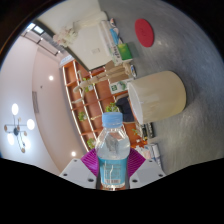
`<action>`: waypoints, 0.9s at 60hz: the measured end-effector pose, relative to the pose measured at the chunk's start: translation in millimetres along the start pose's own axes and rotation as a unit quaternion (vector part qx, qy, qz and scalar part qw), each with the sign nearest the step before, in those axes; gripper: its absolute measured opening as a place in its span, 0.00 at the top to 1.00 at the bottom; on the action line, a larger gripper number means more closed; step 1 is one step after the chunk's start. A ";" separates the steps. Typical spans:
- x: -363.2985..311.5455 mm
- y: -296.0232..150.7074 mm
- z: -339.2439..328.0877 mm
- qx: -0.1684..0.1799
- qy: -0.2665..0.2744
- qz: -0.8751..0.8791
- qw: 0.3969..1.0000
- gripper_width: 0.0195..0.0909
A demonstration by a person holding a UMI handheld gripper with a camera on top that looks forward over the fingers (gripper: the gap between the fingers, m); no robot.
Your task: Pour water
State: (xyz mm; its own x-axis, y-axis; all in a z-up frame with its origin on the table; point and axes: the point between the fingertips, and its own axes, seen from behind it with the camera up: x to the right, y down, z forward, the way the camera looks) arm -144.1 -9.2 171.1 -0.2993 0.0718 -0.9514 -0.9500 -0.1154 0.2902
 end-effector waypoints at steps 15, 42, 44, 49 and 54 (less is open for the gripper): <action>5.1 -3.8 1.1 0.004 0.003 0.058 0.998 0.82; -30.2 3.7 15.1 -0.046 0.062 -0.429 0.900 0.82; -36.2 -3.5 15.5 -0.042 0.073 -0.476 0.875 0.82; -62.8 -27.3 13.8 -0.008 0.087 -0.587 0.805 0.81; -91.6 -58.4 9.8 0.033 0.108 -0.677 0.728 0.79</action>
State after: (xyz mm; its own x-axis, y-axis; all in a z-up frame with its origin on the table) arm -62.1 0.6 242.3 0.9283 -0.0824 -0.3626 -0.3664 -0.0359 -0.9298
